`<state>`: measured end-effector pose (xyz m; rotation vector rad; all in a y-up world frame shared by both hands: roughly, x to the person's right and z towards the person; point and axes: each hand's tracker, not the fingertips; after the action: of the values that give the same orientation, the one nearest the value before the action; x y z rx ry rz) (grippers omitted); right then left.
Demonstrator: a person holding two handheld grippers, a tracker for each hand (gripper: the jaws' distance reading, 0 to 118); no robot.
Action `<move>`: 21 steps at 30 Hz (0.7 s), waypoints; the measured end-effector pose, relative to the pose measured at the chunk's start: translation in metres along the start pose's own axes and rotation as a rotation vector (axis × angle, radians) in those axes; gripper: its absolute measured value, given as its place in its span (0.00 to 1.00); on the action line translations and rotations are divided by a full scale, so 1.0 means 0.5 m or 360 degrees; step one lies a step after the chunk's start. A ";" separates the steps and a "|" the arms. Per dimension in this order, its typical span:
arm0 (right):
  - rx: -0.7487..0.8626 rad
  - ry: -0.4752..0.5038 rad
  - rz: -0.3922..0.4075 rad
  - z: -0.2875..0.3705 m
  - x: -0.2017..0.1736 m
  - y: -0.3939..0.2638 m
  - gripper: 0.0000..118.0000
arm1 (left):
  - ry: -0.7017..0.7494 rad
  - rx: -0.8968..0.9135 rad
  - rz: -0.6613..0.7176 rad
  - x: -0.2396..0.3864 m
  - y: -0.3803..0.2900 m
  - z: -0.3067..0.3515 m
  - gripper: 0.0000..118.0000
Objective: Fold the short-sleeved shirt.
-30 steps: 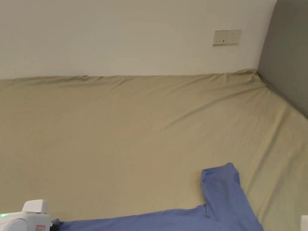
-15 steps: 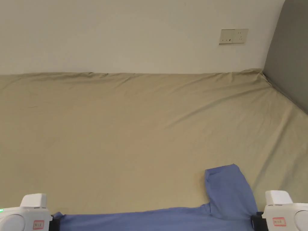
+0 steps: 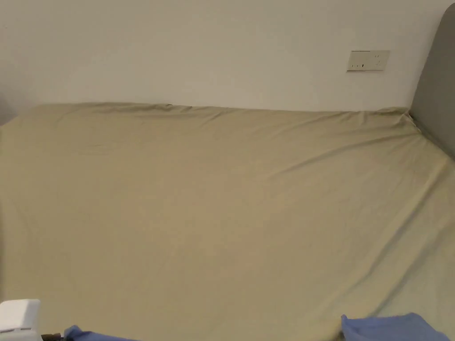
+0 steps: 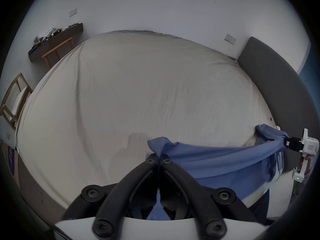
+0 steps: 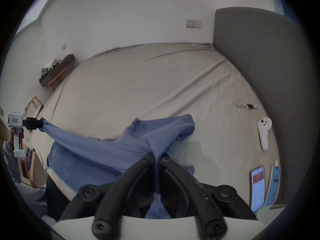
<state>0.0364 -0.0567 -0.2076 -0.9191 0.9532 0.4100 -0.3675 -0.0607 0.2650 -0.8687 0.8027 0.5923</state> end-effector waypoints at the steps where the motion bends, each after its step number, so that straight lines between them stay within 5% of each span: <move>1: -0.0024 0.0006 0.0008 0.012 -0.018 -0.025 0.07 | 0.0014 -0.0013 0.0005 -0.004 -0.033 0.009 0.00; 9: -0.0208 -0.0034 0.0038 -0.044 -0.019 -0.218 0.07 | 0.0129 -0.0244 -0.0003 -0.013 -0.228 -0.045 0.00; 17: -0.0218 -0.0097 0.0042 -0.055 -0.045 -0.244 0.07 | 0.0228 -0.0247 -0.0191 0.024 -0.255 -0.060 0.00; 19: -0.0113 -0.0144 0.0081 -0.033 -0.056 -0.242 0.22 | 0.0265 -0.0145 -0.0253 0.044 -0.245 -0.027 0.09; 20: -0.0041 -0.0184 0.0109 -0.018 -0.060 -0.240 0.40 | 0.0295 -0.0069 -0.0273 0.056 -0.236 -0.001 0.23; 21: 0.0041 -0.0259 0.0125 0.004 -0.060 -0.233 0.69 | 0.0338 0.0047 -0.0286 0.063 -0.226 0.025 0.51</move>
<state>0.0986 -0.1190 -0.1254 -0.8140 0.8455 0.5301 -0.2621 -0.1051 0.2931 -0.9759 0.9112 0.3325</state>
